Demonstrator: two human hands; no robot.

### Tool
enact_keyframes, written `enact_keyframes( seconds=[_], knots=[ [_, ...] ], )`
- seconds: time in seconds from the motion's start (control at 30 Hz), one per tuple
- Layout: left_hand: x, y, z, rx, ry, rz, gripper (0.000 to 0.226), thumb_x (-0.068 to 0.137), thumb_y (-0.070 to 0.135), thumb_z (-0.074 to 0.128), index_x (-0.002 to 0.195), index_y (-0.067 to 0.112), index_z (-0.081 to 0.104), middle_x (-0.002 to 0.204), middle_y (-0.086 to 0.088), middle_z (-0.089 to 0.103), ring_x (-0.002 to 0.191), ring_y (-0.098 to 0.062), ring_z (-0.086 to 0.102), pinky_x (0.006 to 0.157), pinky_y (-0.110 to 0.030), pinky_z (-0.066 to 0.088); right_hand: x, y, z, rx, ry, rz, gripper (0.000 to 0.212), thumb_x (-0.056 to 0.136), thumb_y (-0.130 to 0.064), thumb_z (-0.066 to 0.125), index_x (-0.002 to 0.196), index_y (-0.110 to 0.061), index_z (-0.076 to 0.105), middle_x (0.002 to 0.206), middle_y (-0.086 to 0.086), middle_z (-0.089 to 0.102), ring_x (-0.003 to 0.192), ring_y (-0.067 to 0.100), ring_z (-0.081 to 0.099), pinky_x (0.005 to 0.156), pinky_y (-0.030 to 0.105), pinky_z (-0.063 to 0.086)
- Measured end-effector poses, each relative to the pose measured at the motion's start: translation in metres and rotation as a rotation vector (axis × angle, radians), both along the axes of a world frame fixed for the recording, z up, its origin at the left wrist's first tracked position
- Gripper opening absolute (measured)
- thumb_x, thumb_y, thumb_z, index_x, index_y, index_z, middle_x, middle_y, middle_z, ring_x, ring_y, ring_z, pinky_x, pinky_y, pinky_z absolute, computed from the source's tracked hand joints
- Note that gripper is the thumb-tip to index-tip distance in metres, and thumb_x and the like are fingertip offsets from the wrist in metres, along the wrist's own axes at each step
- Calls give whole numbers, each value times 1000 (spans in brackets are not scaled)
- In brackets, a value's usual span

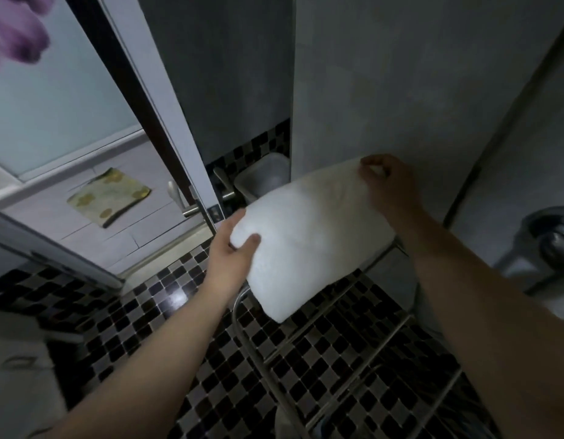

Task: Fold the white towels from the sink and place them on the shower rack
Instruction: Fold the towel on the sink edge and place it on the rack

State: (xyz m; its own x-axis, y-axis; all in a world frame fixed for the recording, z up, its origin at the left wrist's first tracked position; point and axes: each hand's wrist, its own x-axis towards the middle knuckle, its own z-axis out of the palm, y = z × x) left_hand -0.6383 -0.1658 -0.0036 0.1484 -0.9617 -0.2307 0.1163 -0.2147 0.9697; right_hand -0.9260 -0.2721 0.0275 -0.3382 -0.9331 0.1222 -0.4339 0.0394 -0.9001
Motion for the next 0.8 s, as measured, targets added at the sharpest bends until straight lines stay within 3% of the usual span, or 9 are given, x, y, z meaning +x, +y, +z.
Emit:
enact_keyframes(
  seconds=[0.1,0.17,0.3,0.37,0.5,0.63,0.73,0.8],
  knots=[
    [4,6,-26,105,-24,36,50,95,17,67,131,50,54,130,6,59,110,-23,69,85,-47,61,2,-4,-33,99,-41,73,8,90,-22,70,95,-28,72,85,-4,66,70,11,59,61,27,47],
    [9,10,-43,178,-32,44,49,94,19,68,121,58,57,128,4,61,104,-22,72,85,-44,62,4,-5,-54,163,-93,103,11,91,-19,69,91,-30,70,86,-4,65,68,7,57,58,25,45],
    [11,19,-73,422,-20,33,57,91,14,69,139,40,52,106,0,61,101,-29,69,90,-51,59,2,-2,-95,331,-121,130,16,94,-18,66,88,-32,68,93,0,62,67,11,54,56,24,41],
    [8,25,-83,464,-86,-24,60,89,13,70,143,32,49,110,-6,63,97,-29,70,86,-48,61,1,-3,-109,404,-108,128,15,94,-17,66,89,-31,69,94,0,60,66,10,51,55,24,39],
    [2,28,-83,413,-168,11,57,90,17,71,139,36,50,110,1,68,83,-16,75,66,-27,59,-2,-13,-111,495,-69,75,16,87,-23,69,72,-27,67,76,-5,62,63,10,53,50,20,39],
    [-1,31,-74,273,-169,83,57,93,18,69,137,50,51,107,17,62,84,-7,70,68,-29,59,-3,-28,-91,540,-76,172,9,75,-32,80,71,-26,73,68,-14,68,71,8,61,56,20,42],
    [4,37,-72,146,-178,130,60,97,16,63,142,51,45,82,42,63,67,12,66,58,-23,57,6,-35,-63,372,-184,232,13,68,-38,81,80,-40,75,74,-22,71,70,-1,66,52,15,46],
    [9,38,-71,119,-166,158,60,98,17,62,142,54,44,79,46,61,66,12,65,62,-26,57,12,-41,-51,237,-283,263,14,72,-35,80,84,-41,74,80,-22,72,69,-6,66,51,12,47]
  ],
)
